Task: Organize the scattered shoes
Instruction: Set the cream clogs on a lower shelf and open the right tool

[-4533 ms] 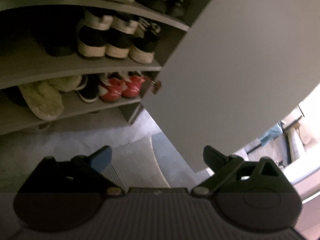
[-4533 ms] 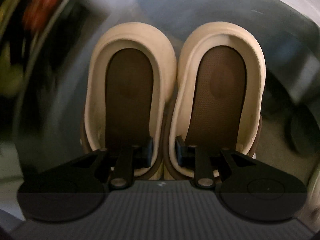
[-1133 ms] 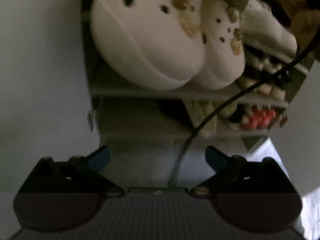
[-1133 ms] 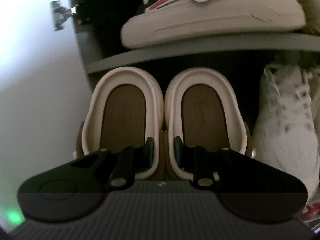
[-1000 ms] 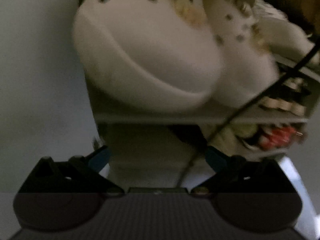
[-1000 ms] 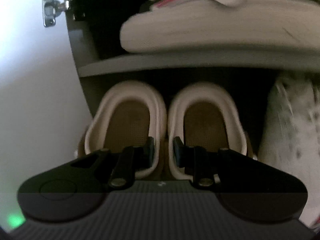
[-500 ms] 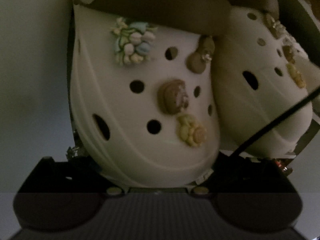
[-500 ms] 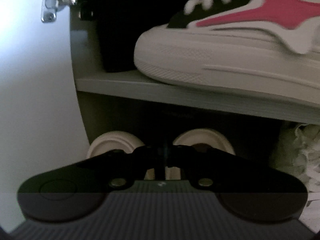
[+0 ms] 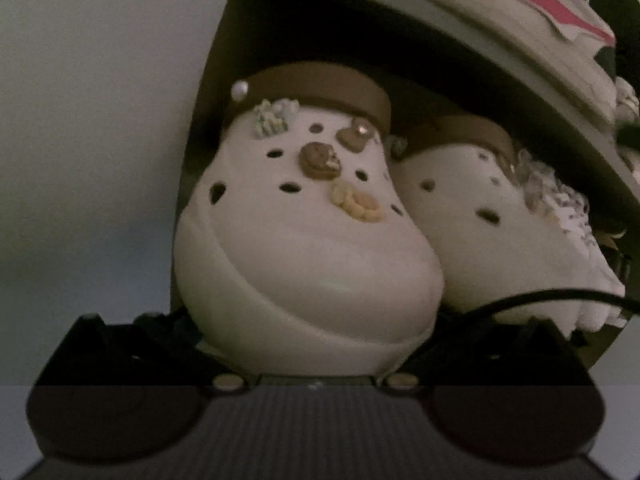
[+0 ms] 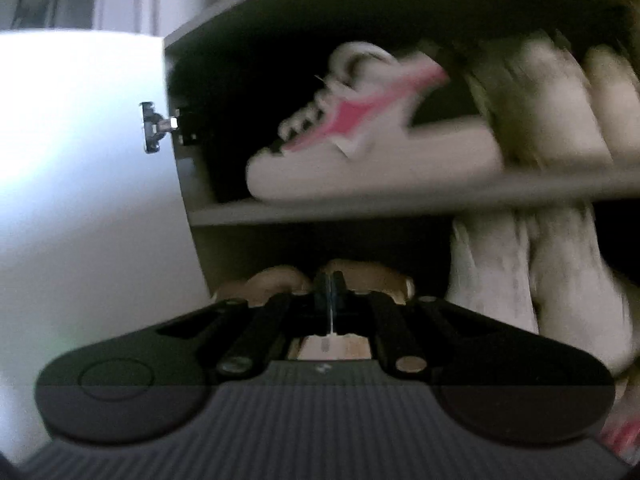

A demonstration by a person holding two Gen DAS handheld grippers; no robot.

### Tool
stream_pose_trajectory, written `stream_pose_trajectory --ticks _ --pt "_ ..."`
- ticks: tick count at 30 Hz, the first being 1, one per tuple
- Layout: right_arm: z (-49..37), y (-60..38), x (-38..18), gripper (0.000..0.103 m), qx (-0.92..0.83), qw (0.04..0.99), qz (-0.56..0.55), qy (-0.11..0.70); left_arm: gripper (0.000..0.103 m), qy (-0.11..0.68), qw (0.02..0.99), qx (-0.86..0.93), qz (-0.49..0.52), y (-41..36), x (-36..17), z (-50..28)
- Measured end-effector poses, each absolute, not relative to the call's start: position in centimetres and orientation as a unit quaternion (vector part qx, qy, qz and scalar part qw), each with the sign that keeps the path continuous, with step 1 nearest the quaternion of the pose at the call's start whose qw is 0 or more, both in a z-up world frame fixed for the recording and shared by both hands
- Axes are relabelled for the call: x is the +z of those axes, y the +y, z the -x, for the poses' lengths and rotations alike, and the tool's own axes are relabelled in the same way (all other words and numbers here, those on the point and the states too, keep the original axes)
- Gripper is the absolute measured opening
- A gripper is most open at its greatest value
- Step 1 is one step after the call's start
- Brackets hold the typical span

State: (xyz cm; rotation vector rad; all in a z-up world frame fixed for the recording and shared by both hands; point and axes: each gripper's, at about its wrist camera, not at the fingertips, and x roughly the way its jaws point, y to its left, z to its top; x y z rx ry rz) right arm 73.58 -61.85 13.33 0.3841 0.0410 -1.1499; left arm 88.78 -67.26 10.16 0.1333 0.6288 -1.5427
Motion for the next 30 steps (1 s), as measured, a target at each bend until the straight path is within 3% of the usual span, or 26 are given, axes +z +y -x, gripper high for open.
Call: stream_pose_trajectory --ticks 6,10,11,18,19,21,30 --pt "-72.1 -61.0 7.5 0.006 -0.522 0.795 -0.308 0.009 0.103 0.277 0.668 -0.687 -0.073 -68.6 11.1 -88.4" --pt "-71.7 -60.3 5.3 0.024 -0.505 0.793 -0.342 -0.013 0.103 0.276 0.664 -0.691 -0.078 -69.3 11.4 -88.2" --pt "-71.6 -60.2 4.8 0.024 -0.503 0.789 -0.352 -0.022 0.103 0.276 0.663 -0.691 -0.077 -69.4 11.4 -88.2" --pt "-72.4 -62.4 0.8 0.025 -0.465 0.784 -0.406 -0.059 0.103 0.287 0.660 -0.691 -0.059 -71.7 11.0 -87.9" --pt "-72.6 -62.8 0.5 0.021 -0.462 0.784 -0.410 -0.059 0.103 0.287 0.661 -0.691 -0.058 -72.0 11.0 -87.8" --pt "-73.3 -64.1 -0.4 0.025 -0.444 0.789 -0.422 -0.054 0.103 0.284 0.670 -0.683 -0.058 -72.9 11.1 -87.7" --pt "-76.1 -63.6 1.2 0.020 -0.450 0.812 -0.370 -0.040 0.103 0.286 0.673 -0.680 -0.049 -76.8 11.8 -86.6"
